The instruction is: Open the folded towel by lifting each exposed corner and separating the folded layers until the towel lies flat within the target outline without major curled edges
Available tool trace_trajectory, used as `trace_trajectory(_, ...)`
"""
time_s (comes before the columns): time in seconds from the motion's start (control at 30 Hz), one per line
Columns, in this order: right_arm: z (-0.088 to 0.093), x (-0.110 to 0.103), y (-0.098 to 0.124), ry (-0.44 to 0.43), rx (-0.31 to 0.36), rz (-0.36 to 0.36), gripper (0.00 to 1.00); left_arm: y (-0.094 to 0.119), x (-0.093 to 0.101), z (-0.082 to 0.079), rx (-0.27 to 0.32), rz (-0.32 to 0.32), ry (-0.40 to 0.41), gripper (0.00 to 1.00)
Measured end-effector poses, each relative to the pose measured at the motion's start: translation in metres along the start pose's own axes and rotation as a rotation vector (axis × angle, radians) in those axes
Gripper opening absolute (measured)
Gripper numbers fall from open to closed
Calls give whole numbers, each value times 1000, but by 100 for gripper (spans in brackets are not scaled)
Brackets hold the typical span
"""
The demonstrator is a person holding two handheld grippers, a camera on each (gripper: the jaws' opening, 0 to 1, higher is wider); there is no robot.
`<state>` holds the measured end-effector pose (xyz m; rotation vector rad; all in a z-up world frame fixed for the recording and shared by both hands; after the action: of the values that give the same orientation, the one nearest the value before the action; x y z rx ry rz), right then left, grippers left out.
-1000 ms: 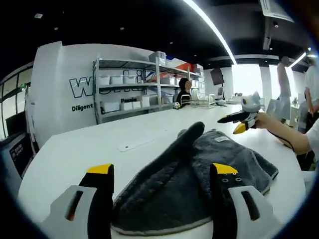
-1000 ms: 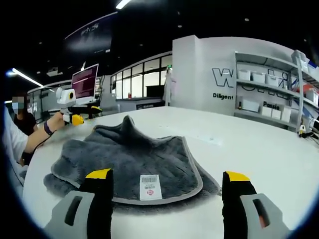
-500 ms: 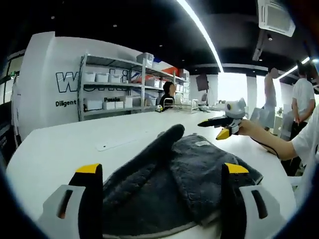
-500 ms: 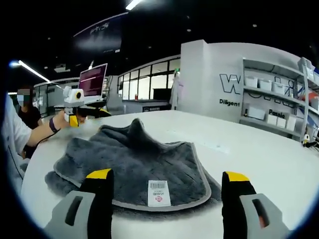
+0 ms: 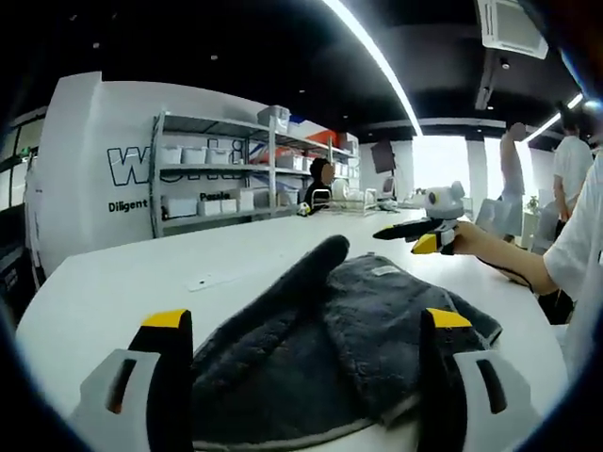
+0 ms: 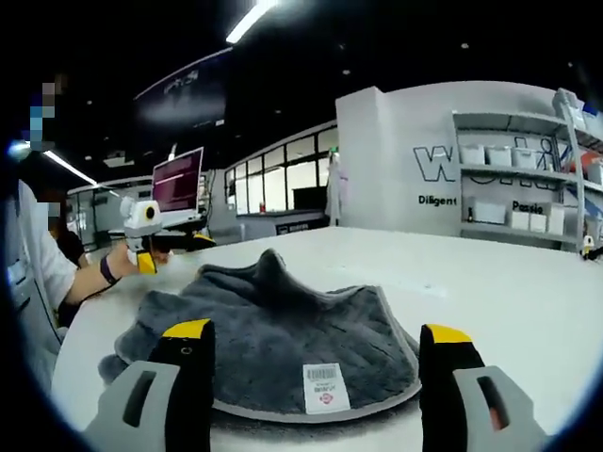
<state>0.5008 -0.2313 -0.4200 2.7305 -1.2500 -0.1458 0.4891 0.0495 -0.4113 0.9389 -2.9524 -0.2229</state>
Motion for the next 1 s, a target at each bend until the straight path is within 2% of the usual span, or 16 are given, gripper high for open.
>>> trace_trajectory(0.07,-3,-11,-1,6,12,-21,91,2,1,-4,10,1,-2,99)
trace_trajectory(0.2,1,-22,-4,123,-22,-28,87,6,0,-11,38,-10,-8,99)
trace_trajectory(0.3,0,-27,-7,138,-20,-31,81,7,-2,-12,36,-21,-12,99)
trace_trajectory(0.6,-12,-34,-33,163,-37,-91,78,5,-1,-10,21,-15,-18,99)
trace_trajectory(0.7,-19,-32,-46,211,-46,-93,75,4,-1,-9,14,-16,-20,99)
trace_trajectory(1.0,-28,-31,-80,273,-92,-165,55,8,-7,-14,30,-38,-12,99)
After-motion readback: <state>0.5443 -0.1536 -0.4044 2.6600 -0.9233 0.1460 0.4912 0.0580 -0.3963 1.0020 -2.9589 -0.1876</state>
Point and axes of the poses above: the point that each gripper's makers call its tool centre point, and the gripper's own axes: y roughly backward along the fingers, x roughly to its right, z roughly out of its underside, the point moved 3 cm from there along y, roughly backward along the fingers, and after that the axes turned 3 degrees about z, right-handed, at the moved point
